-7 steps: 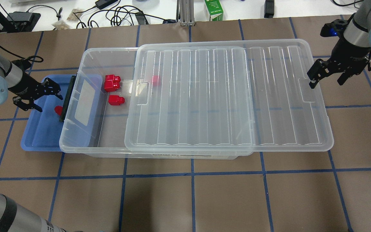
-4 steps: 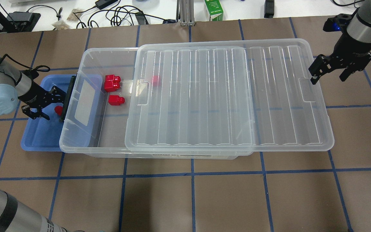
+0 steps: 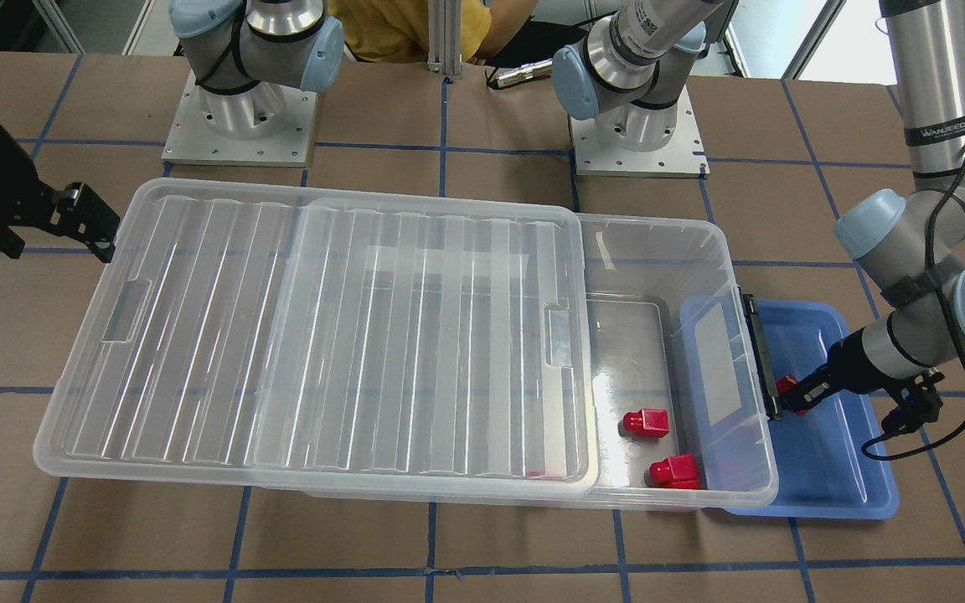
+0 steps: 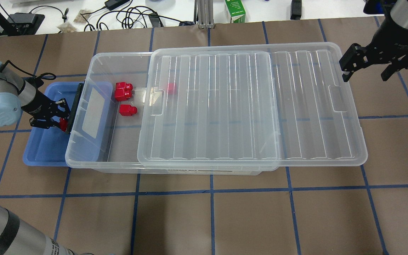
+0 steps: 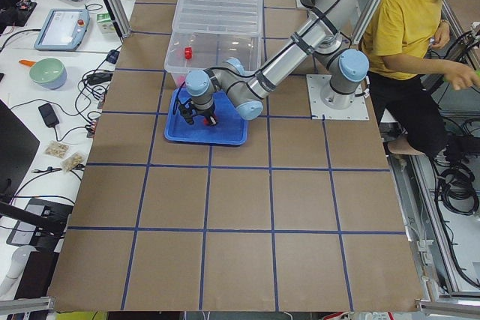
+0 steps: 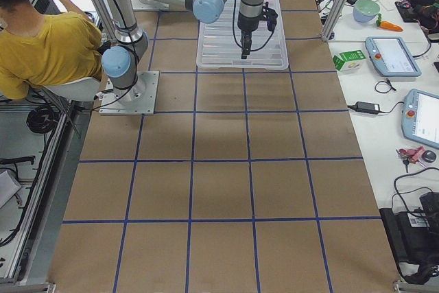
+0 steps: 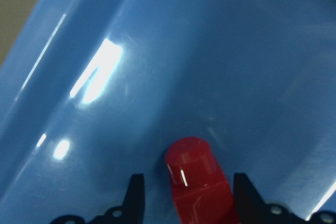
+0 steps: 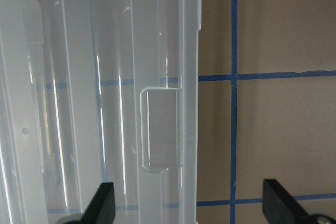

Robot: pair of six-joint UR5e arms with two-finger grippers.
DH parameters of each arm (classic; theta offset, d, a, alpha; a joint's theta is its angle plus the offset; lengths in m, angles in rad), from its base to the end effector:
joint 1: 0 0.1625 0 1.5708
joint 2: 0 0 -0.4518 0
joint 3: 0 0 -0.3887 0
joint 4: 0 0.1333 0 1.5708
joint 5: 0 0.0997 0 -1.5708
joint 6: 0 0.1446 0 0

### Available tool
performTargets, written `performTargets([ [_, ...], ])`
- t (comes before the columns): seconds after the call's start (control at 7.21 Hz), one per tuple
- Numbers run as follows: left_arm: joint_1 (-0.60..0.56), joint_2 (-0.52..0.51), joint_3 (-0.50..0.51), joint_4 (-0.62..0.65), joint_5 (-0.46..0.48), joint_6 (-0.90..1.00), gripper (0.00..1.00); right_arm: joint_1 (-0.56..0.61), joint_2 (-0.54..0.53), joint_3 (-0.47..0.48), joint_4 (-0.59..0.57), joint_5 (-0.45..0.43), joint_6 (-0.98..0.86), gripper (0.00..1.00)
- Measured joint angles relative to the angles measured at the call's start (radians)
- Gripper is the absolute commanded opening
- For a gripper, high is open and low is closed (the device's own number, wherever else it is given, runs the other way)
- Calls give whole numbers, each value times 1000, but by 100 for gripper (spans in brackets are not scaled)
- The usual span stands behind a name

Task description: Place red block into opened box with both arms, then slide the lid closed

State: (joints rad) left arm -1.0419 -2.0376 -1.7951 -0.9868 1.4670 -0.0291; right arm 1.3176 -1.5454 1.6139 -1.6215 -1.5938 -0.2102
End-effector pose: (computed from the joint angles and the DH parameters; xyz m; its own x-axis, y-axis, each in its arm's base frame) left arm 0.1680 -0.5813 0.1646 -0.8382 -0.5362 0.0999 -0.5263 0.8432 0.1099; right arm 0.0015 -0.5131 0.4412 -0.9989 0.0426 0.0188 0.0430 0.9988 0.0222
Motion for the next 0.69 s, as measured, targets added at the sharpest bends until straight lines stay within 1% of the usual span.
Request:
performTargets([
  [0.14,-1,15,8,-6,4,5,0,5,-25,5,14,-2,12,100],
  [0.28,-1,41,34,-46,12,20,0,7,-39,11,21,-1,14,100],
  [0.42,-5,80,84,-146,22,47,0,11,-50,15,24,2,14,100],
  [0.69,-39,189,209,-421,22,98,0,27,-60,21,25,9,14,100],
])
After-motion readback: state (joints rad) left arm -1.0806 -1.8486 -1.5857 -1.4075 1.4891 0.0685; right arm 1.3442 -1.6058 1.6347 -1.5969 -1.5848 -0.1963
